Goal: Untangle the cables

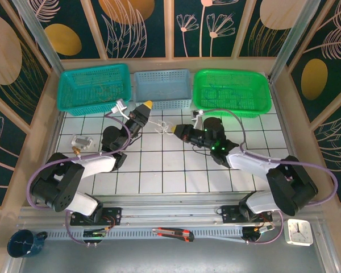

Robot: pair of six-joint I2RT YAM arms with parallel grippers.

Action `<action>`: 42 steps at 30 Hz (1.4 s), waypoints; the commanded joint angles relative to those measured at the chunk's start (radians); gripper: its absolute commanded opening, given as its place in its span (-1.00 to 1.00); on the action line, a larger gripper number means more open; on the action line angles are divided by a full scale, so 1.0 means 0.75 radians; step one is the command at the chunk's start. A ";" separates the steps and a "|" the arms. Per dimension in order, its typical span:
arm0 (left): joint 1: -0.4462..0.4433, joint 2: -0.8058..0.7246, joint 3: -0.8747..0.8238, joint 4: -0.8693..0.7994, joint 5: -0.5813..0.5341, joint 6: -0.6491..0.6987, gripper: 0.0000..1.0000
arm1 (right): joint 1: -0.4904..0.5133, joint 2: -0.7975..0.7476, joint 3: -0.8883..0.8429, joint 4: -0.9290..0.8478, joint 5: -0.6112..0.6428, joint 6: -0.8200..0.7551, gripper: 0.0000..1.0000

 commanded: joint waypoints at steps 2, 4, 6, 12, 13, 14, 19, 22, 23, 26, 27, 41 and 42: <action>0.068 -0.102 0.074 -0.047 0.056 0.048 -1.00 | -0.127 -0.101 -0.092 -0.279 0.279 -0.163 -1.00; 0.094 -0.136 0.088 -0.084 0.068 0.069 -1.00 | -0.206 -0.136 -0.134 -0.323 0.337 -0.181 -1.00; 0.119 -0.165 0.097 -0.111 0.079 0.081 -1.00 | -0.264 -0.170 -0.159 -0.372 0.390 -0.200 -1.00; 0.188 -0.230 0.110 -0.183 0.092 0.122 -1.00 | -0.420 -0.280 -0.208 -0.470 0.485 -0.220 -1.00; 0.199 -0.237 0.116 -0.200 0.094 0.130 -1.00 | -0.446 -0.302 -0.210 -0.487 0.488 -0.224 -1.00; 0.210 -0.239 0.131 -0.226 0.098 0.144 -1.00 | -0.465 -0.323 -0.207 -0.505 0.491 -0.228 -1.00; 0.250 -0.211 0.258 -0.316 0.149 0.200 -1.00 | -0.527 -0.400 -0.162 -0.563 0.480 -0.291 -1.00; 0.253 -0.138 0.399 -0.362 0.216 0.212 -1.00 | -0.531 -0.421 -0.114 -0.577 0.431 -0.325 -1.00; 0.254 -0.109 0.459 -0.383 0.243 0.208 -1.00 | -0.532 -0.427 -0.096 -0.583 0.409 -0.332 -1.00; 0.254 -0.016 0.658 -0.450 0.318 0.205 -1.00 | -0.532 -0.441 -0.047 -0.593 0.354 -0.343 -1.00; 0.253 0.011 0.717 -0.478 0.336 0.210 -1.00 | -0.532 -0.444 -0.036 -0.595 0.341 -0.343 -1.00; 0.254 0.606 1.483 -0.691 0.461 0.248 -1.00 | -0.533 -0.355 0.188 -0.541 0.194 -0.349 -1.00; 0.254 0.649 1.504 -0.701 0.464 0.253 -1.00 | -0.532 -0.337 0.213 -0.535 0.188 -0.354 -1.00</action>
